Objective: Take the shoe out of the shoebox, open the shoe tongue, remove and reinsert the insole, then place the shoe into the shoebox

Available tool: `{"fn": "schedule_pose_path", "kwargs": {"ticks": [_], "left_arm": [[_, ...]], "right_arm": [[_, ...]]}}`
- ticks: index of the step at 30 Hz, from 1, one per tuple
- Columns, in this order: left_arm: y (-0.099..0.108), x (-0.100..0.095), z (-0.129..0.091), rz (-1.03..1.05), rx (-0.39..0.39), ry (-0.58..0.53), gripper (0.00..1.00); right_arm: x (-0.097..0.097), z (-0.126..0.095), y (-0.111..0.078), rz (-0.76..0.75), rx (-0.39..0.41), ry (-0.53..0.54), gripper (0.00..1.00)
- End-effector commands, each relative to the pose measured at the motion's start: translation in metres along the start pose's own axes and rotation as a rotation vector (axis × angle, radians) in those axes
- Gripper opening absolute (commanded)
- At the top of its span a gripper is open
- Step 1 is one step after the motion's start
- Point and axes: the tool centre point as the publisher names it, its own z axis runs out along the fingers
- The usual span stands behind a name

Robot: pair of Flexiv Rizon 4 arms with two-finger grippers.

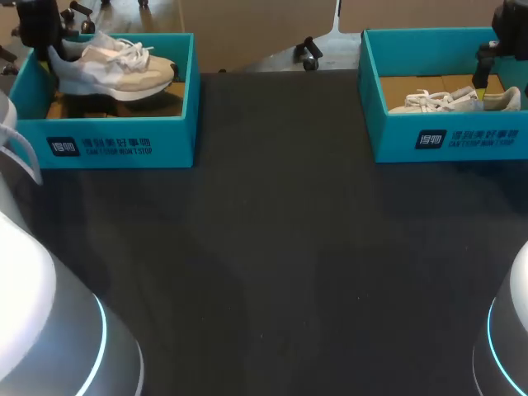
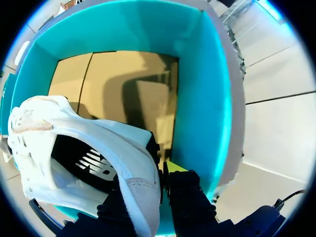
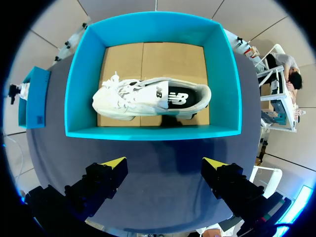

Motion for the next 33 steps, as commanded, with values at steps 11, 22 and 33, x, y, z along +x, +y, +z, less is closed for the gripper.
{"fn": "schedule_pose_path", "kwargs": {"ticks": [11,22,33], "left_arm": [[-0.05,0.023,-0.093,-0.131,-0.158,0.047,0.0],[-0.05,0.023,-0.093,-0.131,-0.158,0.047,0.0],[-0.103,0.011,-0.125,-0.138,-0.27,0.112,0.0]], "right_arm": [[0.0,0.0,-0.001,0.0,-0.003,-0.001,1.0],[0.0,0.0,-0.001,0.0,-0.003,-0.001,1.0],[0.0,0.0,-0.001,0.0,-0.003,-0.001,1.0]]}}
